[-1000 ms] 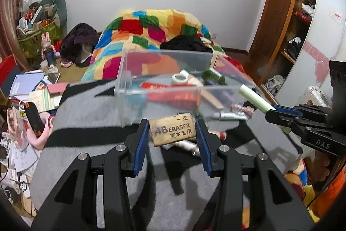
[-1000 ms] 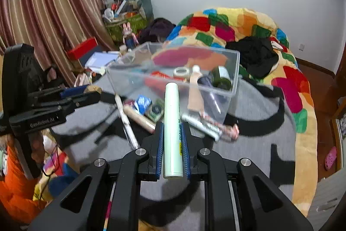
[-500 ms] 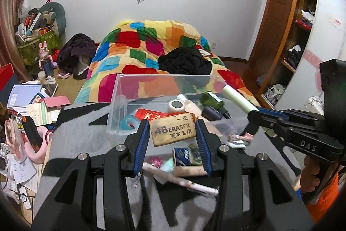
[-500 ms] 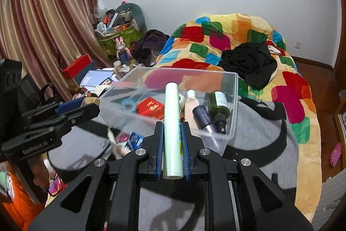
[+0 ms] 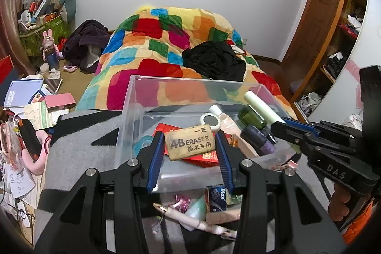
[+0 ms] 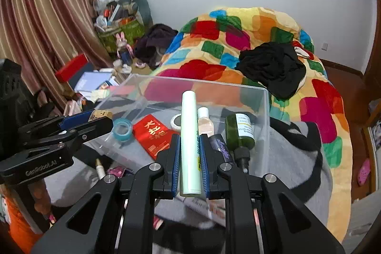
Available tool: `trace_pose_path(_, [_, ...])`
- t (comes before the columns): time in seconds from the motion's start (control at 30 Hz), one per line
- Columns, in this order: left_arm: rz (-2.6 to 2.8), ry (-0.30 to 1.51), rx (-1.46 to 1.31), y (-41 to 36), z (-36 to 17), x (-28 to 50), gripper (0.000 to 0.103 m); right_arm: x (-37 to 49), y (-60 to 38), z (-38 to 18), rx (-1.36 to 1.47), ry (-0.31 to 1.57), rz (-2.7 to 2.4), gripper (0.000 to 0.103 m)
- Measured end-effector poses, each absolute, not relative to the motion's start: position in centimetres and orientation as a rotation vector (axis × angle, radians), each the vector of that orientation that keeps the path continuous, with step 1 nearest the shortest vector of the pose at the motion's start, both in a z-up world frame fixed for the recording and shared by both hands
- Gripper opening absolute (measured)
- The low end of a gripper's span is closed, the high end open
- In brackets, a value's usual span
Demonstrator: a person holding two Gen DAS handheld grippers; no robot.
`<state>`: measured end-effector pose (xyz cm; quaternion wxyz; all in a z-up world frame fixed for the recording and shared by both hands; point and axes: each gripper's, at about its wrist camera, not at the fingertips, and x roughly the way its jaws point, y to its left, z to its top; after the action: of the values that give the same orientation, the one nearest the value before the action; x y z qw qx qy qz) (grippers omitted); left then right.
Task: Organize objects
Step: 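Lower the eraser and pale green tube into the clear box and open both tools, then grasp the white pen with the left tool while the right tool grasps the cream lotion tube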
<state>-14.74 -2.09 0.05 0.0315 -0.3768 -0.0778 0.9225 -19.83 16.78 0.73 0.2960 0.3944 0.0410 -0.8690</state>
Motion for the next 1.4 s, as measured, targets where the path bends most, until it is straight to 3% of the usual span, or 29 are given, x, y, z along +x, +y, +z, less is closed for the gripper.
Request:
trace_pose_path(0.53, [2.778,-0.242,-1.215,-1.8,-0.9,-15.0,0.043,-20.0,16.3,-0.7,1.091,0.188,-2.276,0.016])
trace_pose_path(0.83, [2.805,-0.196,-1.149,-1.7,0.3,-11.3,0.052,-16.6,17.9,1.4,0.998,0.173,-2.262,0.017])
trace_pose_path(1.13, [2.752,-0.221,-1.264,-1.9,-2.9,-7.7,0.053,-12.6,16.5,-1.1,1.007,0.272,-2.136,0.031])
trace_pose_path(1.4, [2.669,-0.254,-1.353,-1.0,-5.5,-6.2,0.053,-12.4,14.6,-4.7,1.088,0.346,-2.064,0.032])
